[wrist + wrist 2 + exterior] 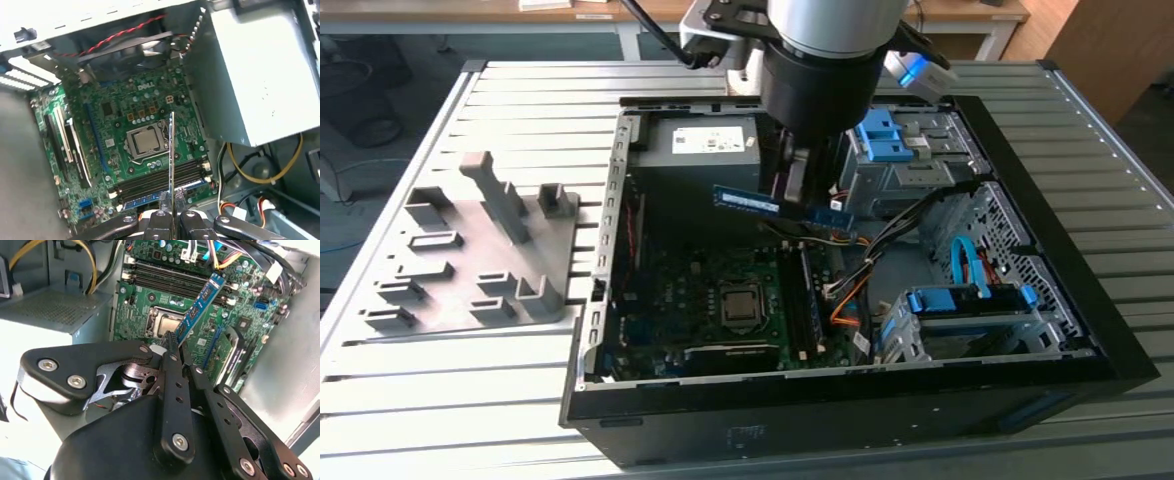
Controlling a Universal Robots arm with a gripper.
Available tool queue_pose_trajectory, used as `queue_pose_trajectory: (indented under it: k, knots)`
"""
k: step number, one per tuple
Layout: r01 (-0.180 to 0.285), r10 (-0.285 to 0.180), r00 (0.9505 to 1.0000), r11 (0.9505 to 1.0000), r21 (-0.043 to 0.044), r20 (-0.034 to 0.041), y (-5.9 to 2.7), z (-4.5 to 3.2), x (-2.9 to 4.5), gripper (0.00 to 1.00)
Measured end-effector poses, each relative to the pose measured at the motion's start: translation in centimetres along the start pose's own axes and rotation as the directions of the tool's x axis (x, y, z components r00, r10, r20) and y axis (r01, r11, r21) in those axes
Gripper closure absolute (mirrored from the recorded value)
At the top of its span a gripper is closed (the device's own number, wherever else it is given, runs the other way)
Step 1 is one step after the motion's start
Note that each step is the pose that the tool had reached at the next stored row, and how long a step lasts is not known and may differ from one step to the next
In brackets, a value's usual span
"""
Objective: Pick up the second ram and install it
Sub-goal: 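Insert the second ram into the second slot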
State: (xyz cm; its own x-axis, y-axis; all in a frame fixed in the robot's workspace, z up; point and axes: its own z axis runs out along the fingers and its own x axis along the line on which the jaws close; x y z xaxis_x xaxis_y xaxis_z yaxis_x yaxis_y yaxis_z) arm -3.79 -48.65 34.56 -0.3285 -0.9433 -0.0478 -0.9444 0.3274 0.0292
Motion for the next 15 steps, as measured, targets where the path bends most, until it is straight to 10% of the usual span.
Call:
queue_pose_trajectory:
  k: [8,15]
  knots:
    - [-0.133,0.133,0.9911,0.9911,0.0061,0.0043,0.00,0.03,0.00,0.86]
    - [-0.249,0.248,0.9686,0.9686,0.0110,0.0087,0.00,0.06,0.00,0.86]
